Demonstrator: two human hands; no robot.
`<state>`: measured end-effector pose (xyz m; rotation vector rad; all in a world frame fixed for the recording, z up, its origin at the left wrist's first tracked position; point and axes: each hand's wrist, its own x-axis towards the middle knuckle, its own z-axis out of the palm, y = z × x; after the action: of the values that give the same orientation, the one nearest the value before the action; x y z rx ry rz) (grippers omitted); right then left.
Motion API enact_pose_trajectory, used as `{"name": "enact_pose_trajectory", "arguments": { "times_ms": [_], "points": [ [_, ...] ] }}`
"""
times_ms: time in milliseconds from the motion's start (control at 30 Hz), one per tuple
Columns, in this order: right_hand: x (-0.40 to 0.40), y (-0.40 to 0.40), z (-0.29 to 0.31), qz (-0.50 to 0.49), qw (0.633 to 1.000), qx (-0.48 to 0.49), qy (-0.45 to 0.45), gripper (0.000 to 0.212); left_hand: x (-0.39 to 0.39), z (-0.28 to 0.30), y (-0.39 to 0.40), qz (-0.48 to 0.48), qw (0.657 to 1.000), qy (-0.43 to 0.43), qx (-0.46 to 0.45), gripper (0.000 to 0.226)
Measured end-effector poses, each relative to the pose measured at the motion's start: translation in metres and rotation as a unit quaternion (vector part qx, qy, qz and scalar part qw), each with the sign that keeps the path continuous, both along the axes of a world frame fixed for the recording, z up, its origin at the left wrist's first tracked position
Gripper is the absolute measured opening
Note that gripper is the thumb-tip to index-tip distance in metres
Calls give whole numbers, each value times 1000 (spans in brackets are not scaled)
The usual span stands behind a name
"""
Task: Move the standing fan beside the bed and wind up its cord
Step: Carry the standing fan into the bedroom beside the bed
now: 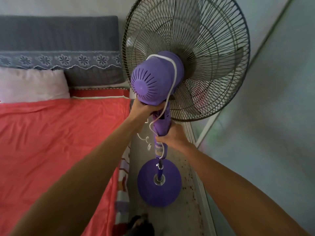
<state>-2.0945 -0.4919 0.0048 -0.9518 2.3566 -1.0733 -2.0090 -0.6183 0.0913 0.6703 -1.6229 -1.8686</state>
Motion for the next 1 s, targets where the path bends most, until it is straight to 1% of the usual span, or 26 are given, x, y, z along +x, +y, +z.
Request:
{"name": "enact_pose_trajectory", "arguments": {
  "times_ms": [100, 200, 233, 367, 567, 733, 900, 1000],
  "points": [
    [-44, -54, -10, -6, 1000, 7, -3, 46, -46, -10, -56, -5, 1000, 3, 6, 69],
    [-84, -105, -21, -23, 1000, 4, -1, 47, -89, -24, -109, -15, 1000, -10, 2, 58],
    [-96, -120, -25, -27, 1000, 4, -5, 47, -101, -28, -125, -13, 1000, -16, 6, 57],
    [-144, -178, -39, -26, 1000, 12, -11, 48, -150, -42, -184, -3, 999, -34, -6, 71],
    [-200, -233, -52, -17, 1000, 14, 1, 50, -201, -62, -240, 14, 997, -59, -39, 64],
    [-255, -273, -62, 13, 1000, 16, -16, 47, -250, -74, -274, 42, 995, -85, -31, 73],
    [-292, -304, -81, 24, 999, 41, -3, 46, -280, -93, -300, 64, 993, -97, -31, 69],
    [-308, -316, -93, 41, 998, 54, -9, 42, -292, -104, -309, 63, 992, -104, -19, 75]
  ]
}}
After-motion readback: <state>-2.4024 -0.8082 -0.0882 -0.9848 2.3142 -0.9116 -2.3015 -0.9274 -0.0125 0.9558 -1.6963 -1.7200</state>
